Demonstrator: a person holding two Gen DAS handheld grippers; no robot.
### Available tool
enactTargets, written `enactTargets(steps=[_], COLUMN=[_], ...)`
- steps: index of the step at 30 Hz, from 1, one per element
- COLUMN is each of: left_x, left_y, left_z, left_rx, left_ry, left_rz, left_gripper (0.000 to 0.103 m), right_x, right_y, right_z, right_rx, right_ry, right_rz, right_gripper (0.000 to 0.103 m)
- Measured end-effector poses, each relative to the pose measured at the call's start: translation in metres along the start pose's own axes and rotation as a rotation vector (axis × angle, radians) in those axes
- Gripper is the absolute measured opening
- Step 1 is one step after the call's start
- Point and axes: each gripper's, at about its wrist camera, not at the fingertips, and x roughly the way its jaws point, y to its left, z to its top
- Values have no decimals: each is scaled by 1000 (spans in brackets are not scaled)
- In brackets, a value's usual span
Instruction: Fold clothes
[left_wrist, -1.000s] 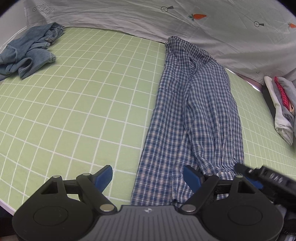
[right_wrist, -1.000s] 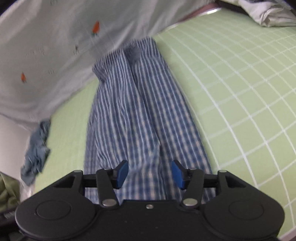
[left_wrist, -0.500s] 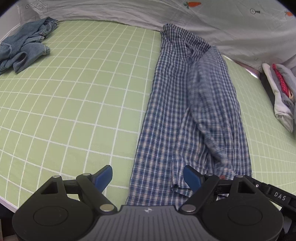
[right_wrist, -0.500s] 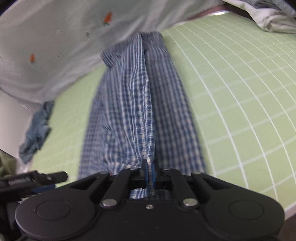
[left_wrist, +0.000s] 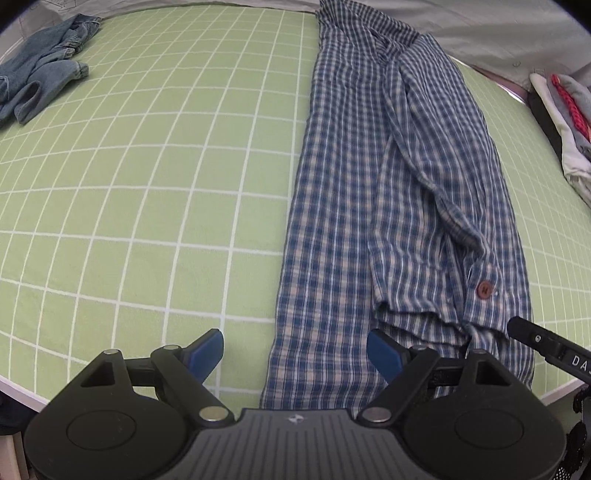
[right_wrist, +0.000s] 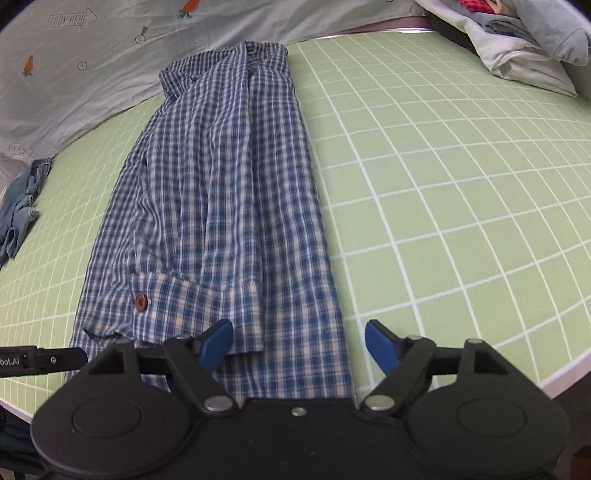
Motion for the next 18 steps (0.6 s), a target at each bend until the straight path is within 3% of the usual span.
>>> enactTargets(steps=[18], left_x=[1], left_y=[-32], left_z=[-30], left_rx=[137], left_ry=[23], left_rz=[22], left_gripper=[90], right_x=[-2], right_y=[18], right_z=[-19], right_rx=[-149], right_ry=[74], right_rz=[-58], right_gripper=[87])
